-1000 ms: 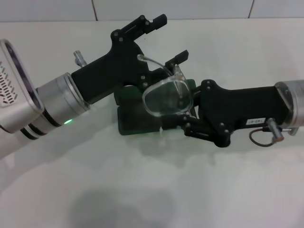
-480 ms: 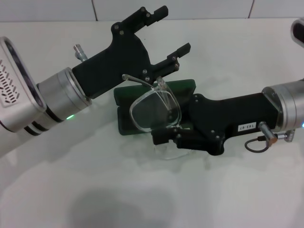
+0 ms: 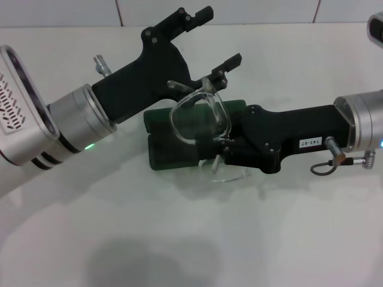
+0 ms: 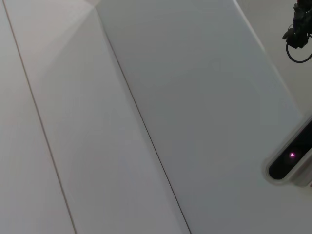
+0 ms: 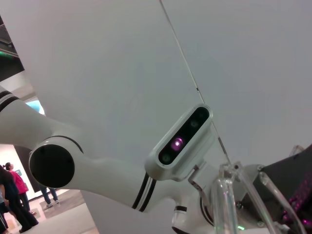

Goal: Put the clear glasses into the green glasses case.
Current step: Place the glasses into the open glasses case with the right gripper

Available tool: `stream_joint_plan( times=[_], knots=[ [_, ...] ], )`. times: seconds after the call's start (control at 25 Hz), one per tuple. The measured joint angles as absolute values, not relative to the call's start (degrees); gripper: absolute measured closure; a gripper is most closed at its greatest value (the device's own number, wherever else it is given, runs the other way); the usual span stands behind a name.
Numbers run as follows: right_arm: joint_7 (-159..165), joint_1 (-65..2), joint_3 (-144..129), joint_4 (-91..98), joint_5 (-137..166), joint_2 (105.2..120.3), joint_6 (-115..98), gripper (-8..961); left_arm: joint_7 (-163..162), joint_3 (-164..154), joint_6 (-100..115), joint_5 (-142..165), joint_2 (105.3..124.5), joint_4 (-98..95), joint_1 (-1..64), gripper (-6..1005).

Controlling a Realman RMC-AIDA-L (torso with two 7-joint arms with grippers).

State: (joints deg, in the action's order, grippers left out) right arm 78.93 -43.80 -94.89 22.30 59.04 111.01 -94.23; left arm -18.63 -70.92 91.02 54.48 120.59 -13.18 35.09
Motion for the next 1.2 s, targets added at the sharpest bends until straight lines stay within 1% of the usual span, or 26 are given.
stream_joint_plan(
  times=[0.36, 0.48, 0.6, 0.72, 0.8, 0.92, 1.04, 1.08, 1.16, 1.2],
  knots=[
    [78.5, -43.5, -94.7, 22.2, 59.3, 110.79, -92.7, 833, -18.6, -70.9, 89.9, 54.5, 120.58, -13.1, 35.4, 273],
    [77.6, -43.3, -93.6, 22.8, 61.2, 110.49, -92.2, 834, -18.6, -70.7, 89.4, 53.6, 120.53, -13.1, 35.4, 272],
    [76.8, -42.8, -89.0, 24.4, 66.1, 110.11, -91.8, 834, -18.6, -70.6, 87.4, 48.1, 120.44, -12.8, 35.1, 273],
    [76.6, -42.0, -83.2, 27.4, 72.9, 110.08, -91.6, 834, -18.6, -70.6, 83.4, 40.1, 120.26, -12.4, 34.6, 273],
    [76.7, -40.8, -80.3, 31.8, 78.3, 110.51, -90.8, 834, -19.1, -70.6, 82.0, 36.1, 119.92, -12.4, 33.6, 273],
    [78.6, -40.0, -77.9, 39.6, 85.6, 111.74, -87.8, 834, -22.9, -70.5, 81.6, 30.1, 119.24, -13.6, 29.7, 274],
    [85.5, -40.2, -77.8, 48.8, 95.1, 113.35, -82.9, 834, -29.9, -70.5, 81.7, 28.0, 118.46, -15.7, 26.4, 273],
    [88.7, -40.4, -77.9, 52.0, 99.9, 114.37, -81.5, 834, -32.6, -70.4, 81.5, 27.7, 118.04, -16.1, 25.5, 273],
    [93.0, -40.7, -78.8, 56.4, 106.5, 115.53, -79.7, 834, -37.3, -70.3, 80.4, 27.5, 117.24, -16.2, 24.7, 272],
    [95.8, -40.9, -81.1, 58.8, 109.7, 115.84, -77.5, 834, -38.2, -70.3, 80.1, 27.4, 117.11, -16.1, 24.5, 272]
  ],
)
